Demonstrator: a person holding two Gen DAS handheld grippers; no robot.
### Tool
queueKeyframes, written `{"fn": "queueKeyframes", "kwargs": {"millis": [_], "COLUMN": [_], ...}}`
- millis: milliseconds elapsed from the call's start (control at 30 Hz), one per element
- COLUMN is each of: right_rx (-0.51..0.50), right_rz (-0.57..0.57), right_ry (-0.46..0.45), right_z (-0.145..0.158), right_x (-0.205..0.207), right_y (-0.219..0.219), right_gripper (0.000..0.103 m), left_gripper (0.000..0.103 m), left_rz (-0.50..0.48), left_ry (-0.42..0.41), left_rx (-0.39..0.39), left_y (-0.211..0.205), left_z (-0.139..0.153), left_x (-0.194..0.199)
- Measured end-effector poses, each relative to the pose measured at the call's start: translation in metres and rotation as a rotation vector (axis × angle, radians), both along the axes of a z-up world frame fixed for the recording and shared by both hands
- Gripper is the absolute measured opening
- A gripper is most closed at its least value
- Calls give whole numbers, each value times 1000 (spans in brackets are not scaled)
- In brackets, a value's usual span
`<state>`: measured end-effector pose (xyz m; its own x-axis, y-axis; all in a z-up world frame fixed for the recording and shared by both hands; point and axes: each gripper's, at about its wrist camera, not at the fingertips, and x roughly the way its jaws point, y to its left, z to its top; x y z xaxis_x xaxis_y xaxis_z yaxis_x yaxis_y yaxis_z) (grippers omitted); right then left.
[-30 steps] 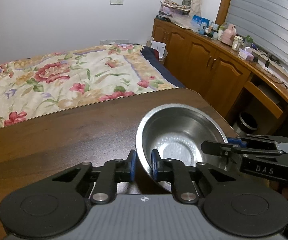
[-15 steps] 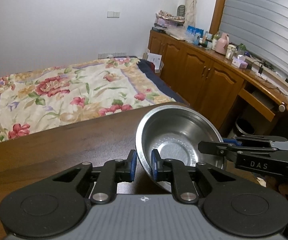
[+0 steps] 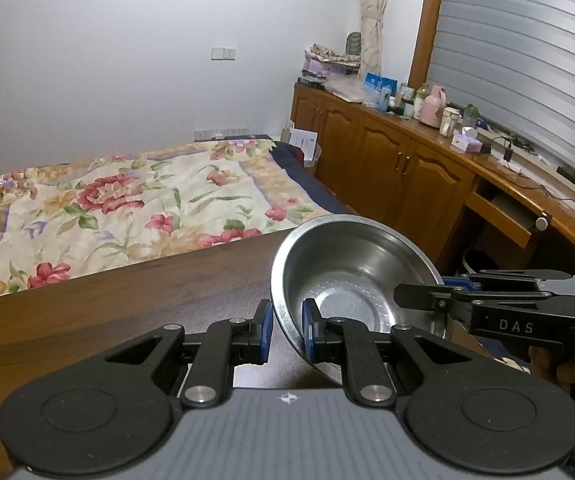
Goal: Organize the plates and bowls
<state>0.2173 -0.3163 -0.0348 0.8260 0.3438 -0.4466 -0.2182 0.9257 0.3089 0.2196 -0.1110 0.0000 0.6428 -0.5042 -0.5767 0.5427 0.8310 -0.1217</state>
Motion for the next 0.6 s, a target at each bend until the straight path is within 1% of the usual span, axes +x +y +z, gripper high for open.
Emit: {"fn": "queueKeyframes", "kwargs": {"millis": [400, 600], "right_rx": [-21, -18], "right_rz": [15, 25], "right_ry": [-2, 8], "right_z": [6, 5], "right_x": [-21, -32], "right_y": [15, 24], "right_gripper": [21, 21], "left_gripper": [18, 18], "left_rz": [13, 23], "left_ry": [-2, 9], "left_rx": [-12, -37], "left_y": [23, 34], "left_z": [-5, -8], "left_x": [-35, -51]}}
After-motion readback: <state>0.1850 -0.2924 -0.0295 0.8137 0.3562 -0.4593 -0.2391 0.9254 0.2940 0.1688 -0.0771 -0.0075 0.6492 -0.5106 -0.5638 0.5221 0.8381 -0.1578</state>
